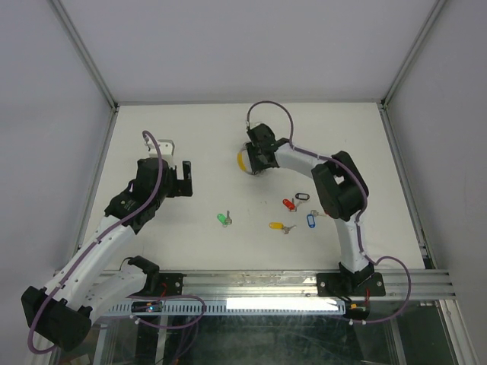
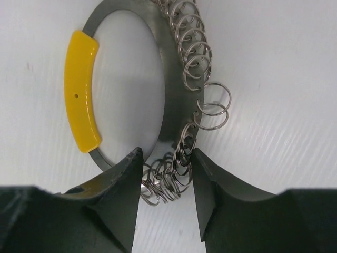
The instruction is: Put the keys on the keyring
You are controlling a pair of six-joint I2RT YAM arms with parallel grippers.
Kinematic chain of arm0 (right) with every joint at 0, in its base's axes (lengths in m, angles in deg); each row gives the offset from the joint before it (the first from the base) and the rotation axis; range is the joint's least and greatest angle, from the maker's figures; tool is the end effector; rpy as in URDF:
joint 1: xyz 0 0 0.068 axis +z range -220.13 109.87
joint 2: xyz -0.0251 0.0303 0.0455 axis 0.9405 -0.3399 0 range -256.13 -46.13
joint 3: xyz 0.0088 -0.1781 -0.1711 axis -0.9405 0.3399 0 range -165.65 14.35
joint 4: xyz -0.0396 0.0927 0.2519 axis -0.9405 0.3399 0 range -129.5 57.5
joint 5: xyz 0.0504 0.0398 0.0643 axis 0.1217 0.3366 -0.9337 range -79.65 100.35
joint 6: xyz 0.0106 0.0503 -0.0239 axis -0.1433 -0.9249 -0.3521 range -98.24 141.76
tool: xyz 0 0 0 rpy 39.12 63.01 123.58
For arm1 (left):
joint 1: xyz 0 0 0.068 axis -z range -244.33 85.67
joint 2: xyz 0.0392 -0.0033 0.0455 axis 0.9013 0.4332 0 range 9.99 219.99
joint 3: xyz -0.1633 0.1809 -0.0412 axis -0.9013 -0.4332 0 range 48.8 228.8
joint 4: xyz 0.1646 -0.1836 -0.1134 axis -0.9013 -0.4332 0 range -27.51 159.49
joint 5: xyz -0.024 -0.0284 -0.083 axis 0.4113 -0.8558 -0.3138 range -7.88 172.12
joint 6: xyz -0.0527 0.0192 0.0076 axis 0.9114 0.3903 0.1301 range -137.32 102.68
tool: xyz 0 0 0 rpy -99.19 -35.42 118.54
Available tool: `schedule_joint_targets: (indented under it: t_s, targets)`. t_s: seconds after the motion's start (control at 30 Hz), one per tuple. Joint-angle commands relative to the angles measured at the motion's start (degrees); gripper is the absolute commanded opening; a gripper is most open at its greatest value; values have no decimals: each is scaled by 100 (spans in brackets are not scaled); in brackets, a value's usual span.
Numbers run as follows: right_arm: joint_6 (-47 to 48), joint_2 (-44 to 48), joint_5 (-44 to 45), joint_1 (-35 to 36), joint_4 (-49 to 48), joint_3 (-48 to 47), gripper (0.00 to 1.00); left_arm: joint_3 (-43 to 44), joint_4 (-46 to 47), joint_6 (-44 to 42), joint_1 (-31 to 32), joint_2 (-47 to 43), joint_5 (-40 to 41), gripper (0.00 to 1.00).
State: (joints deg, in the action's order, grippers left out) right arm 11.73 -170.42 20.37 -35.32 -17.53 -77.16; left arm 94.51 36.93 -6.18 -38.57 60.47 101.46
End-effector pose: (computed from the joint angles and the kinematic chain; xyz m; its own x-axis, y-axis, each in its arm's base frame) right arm 0.3867 0.2604 0.1294 -0.7438 -0.3084 -0.5930 -0.3557 0.9338 -0.0395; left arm 0.2012 -0.0826 0.2677 -0.5691 0.0722 -0.8191 0.0642 0.9970 0.0433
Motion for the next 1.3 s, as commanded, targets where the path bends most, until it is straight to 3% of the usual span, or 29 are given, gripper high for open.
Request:
schedule_joint_targets:
  t_s: [0.0, 0.47, 0.8, 1.03, 1.27]
  targets:
    - [-177, 623, -211, 325, 430, 1271, 43, -36, 380, 112, -62, -9, -227, 99]
    - [-1437, 2890, 392, 2064, -594, 4039, 44, -80, 600, 566, -62, 61, -381, 99]
    - [-1682, 4481, -11, 1979, -757, 4297, 66, -125, 820, 551, -62, 141, -1070, 99]
    - [-1861, 5236, -722, 1742, -516, 4654, 53, -404, 1276, 876, 235, 220, -1647, 99]
    - [-1659, 5280, -1647, 1741, -801, 4695, 45, -710, 1689, 1241, 652, 384, -1807, 96]
